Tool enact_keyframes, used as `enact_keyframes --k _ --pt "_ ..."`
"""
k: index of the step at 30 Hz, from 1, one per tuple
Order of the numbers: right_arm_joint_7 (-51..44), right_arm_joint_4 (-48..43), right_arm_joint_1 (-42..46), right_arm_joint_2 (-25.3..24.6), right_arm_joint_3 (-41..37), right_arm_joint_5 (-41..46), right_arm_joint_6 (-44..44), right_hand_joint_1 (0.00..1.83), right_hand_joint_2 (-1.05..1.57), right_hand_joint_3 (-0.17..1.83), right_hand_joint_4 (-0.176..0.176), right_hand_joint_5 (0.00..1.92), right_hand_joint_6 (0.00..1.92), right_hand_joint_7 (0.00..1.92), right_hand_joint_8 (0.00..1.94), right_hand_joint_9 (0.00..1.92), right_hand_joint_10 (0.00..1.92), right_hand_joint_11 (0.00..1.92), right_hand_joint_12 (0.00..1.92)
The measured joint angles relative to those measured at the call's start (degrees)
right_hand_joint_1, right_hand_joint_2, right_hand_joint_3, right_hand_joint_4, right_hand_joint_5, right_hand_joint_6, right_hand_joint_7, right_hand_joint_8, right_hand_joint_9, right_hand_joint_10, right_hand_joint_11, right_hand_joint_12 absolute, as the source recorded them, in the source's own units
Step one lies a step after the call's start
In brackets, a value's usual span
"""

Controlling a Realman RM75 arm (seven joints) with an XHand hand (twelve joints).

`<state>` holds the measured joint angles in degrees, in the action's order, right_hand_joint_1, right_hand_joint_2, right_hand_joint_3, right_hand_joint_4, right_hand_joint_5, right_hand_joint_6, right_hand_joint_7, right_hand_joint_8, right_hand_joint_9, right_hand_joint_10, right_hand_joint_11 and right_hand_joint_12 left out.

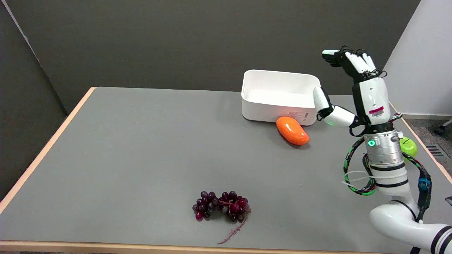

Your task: Pick up the green apple.

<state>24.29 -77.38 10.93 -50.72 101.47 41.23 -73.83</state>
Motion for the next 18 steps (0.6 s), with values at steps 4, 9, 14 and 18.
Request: enact_keyframes --k 4,9,14,18 --pt "-0.2 -0.4 0.8 0.5 -0.5 0.3 -0.2 0.55 0.78 0.85 0.015 0.37 0.72 0.51 0.57 0.39 1.03 0.17 1.36" --pt "-0.3 -1.0 2.4 1.3 -2.2 1.3 0.0 0.52 0.76 0.88 0.0 0.37 0.7 0.49 0.57 0.36 0.99 0.15 1.34" --pt "-0.7 -2.0 6.1 2.2 -5.6 3.5 1.0 0.49 0.72 0.89 -0.008 0.31 0.58 0.41 0.5 0.27 0.89 0.06 1.29" --pt "-1.8 -3.2 10.5 2.8 -9.7 6.0 1.9 0.41 0.69 0.93 -0.008 0.28 0.52 0.32 0.44 0.18 0.78 0.01 1.19"
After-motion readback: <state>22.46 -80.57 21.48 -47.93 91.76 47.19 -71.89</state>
